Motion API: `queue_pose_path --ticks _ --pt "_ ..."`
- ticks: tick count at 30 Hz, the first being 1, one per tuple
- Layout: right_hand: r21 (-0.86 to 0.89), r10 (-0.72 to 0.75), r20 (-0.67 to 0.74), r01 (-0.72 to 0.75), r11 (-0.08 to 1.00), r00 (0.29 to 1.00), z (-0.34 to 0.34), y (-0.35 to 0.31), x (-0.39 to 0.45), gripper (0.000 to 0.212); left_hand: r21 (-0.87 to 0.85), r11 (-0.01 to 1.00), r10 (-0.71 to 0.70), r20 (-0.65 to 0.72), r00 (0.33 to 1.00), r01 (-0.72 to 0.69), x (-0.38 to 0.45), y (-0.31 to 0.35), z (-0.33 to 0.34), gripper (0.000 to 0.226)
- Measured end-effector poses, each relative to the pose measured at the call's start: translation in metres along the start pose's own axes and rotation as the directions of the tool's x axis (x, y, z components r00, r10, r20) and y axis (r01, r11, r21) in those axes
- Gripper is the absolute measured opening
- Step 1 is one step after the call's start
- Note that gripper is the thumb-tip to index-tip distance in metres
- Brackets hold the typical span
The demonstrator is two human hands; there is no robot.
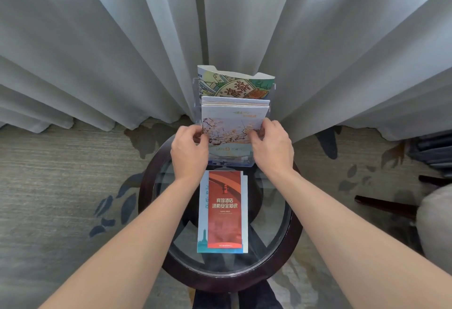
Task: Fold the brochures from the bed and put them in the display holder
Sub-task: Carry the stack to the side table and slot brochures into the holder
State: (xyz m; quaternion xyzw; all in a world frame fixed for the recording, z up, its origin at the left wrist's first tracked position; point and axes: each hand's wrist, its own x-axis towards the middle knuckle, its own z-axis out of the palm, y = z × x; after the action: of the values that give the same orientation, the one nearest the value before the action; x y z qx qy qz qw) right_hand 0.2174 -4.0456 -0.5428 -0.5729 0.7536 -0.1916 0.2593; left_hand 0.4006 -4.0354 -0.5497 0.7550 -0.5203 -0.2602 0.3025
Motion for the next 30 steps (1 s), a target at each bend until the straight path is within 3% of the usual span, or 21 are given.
queue_pose_path --ticks 6,11,18,26,30 --pt "-0.020 0.034 -0.003 -0.034 0.999 0.999 0.002 0.006 -0.004 0.017 0.014 1.000 0.009 0.040 0.999 -0.010 -0.010 0.003 0.008 0.013" --pt "-0.007 0.058 -0.012 -0.058 0.998 0.998 0.000 0.006 -0.006 0.015 -0.054 0.990 -0.124 0.090 0.988 0.129 -0.016 0.008 0.011 0.037" --pt "0.086 0.075 -0.103 -0.066 0.994 0.992 -0.002 0.001 -0.008 0.020 -0.051 0.999 0.001 0.096 0.995 0.004 -0.014 0.025 0.017 0.043" --pt "0.229 0.116 -0.114 -0.087 0.969 0.987 -0.002 -0.006 -0.016 0.020 -0.129 0.979 -0.142 0.133 0.981 0.160 -0.034 0.044 0.027 0.061" --pt "0.258 0.137 -0.082 -0.112 0.960 0.987 -0.005 -0.005 -0.016 0.040 -0.131 0.980 -0.133 0.132 0.982 0.150 -0.032 0.043 0.023 0.062"
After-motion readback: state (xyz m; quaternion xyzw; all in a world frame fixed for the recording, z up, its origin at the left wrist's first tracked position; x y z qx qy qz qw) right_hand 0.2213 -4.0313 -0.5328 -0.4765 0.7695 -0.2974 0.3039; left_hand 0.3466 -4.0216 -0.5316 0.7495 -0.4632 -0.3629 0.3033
